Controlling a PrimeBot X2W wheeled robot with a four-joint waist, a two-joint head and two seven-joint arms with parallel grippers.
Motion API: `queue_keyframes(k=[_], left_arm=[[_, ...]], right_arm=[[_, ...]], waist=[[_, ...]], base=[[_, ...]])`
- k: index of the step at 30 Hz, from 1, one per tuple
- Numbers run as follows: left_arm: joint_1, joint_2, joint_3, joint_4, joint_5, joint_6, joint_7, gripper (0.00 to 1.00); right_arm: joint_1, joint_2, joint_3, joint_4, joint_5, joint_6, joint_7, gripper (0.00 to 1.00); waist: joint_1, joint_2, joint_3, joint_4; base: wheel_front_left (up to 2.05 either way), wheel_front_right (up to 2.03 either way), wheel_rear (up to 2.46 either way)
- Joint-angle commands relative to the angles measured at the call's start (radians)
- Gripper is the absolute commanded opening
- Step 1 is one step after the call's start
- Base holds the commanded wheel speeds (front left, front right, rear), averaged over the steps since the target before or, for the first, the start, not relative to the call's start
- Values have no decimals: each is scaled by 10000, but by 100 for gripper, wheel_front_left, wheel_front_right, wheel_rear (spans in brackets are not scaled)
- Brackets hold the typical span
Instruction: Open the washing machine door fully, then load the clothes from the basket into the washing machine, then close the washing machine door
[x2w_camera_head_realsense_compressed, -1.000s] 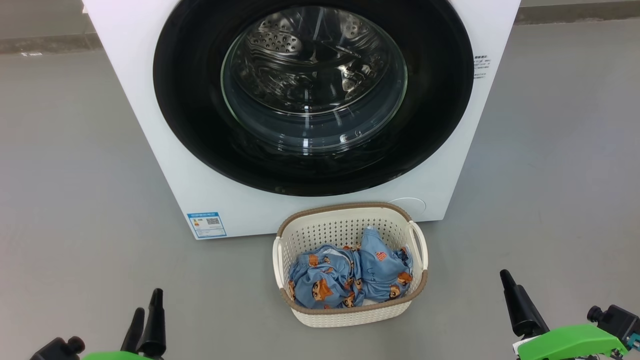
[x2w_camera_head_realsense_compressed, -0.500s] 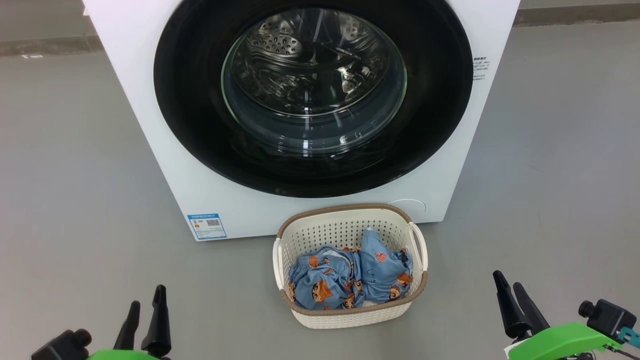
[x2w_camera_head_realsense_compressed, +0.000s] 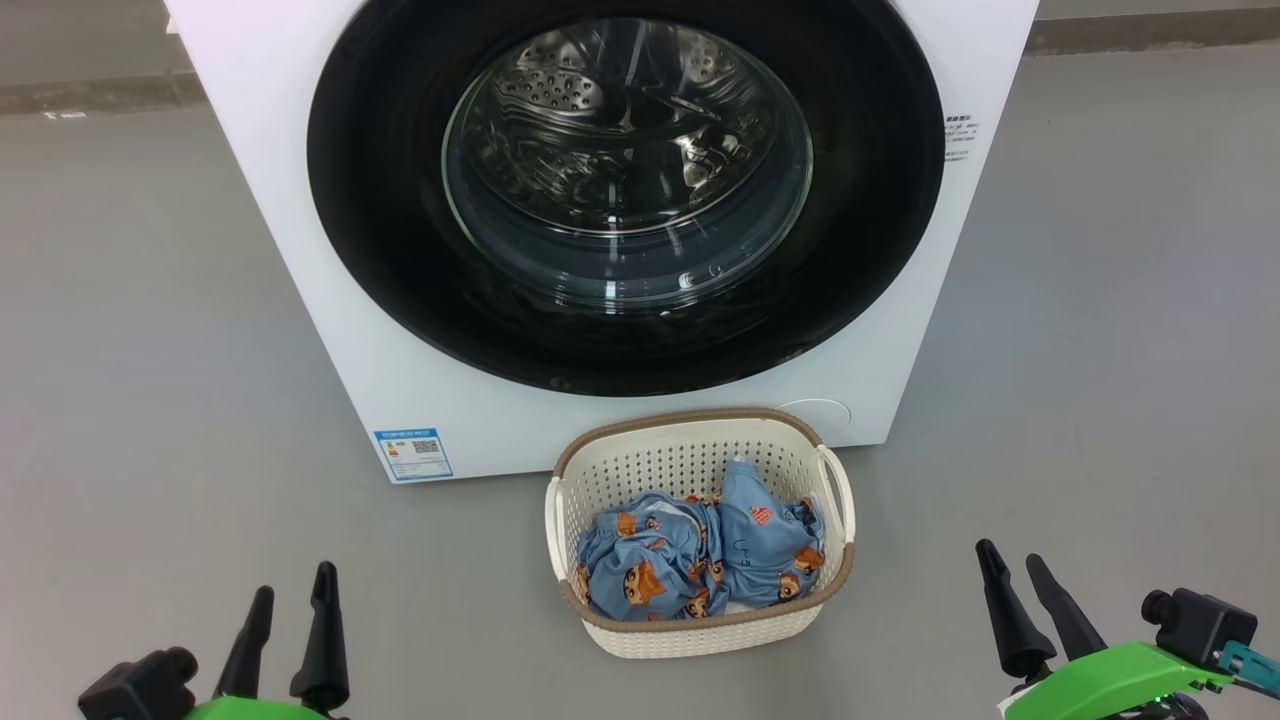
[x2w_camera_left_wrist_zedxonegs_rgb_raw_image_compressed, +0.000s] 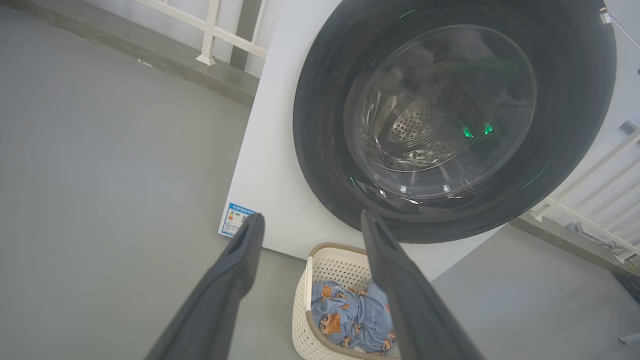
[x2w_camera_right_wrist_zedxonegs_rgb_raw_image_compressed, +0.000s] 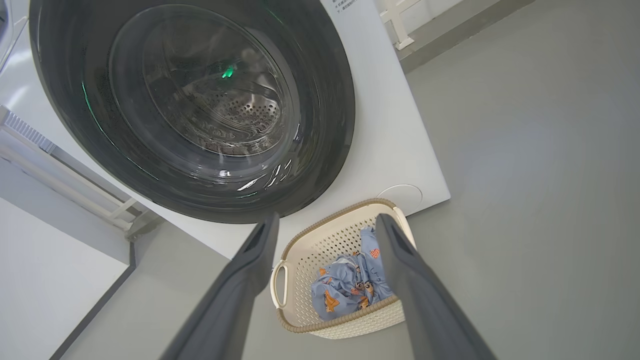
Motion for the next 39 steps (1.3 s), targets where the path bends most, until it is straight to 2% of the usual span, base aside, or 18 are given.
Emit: queue_keyframes(k=[1, 32, 39], left_arm=[[-126, 184, 222, -330, 330, -50, -174, 100], [-89, 420, 172, -468, 3480, -71, -1066, 100], [-87, 416, 209, -405, 3657, -73, -1138, 100]], right_arm=[[-498, -163, 250, -204, -346, 75, -153, 100], [-600, -449, 604, -88, -3233, 100, -1031, 100], [-584, -433, 599, -88, -3492, 102, -1102, 100]], waist=[[0, -1, -1, -2], [0, -1, -24, -120], [0, -1, -2, -157]], base=[[0, 0, 0], [0, 0, 0], [0, 0, 0]])
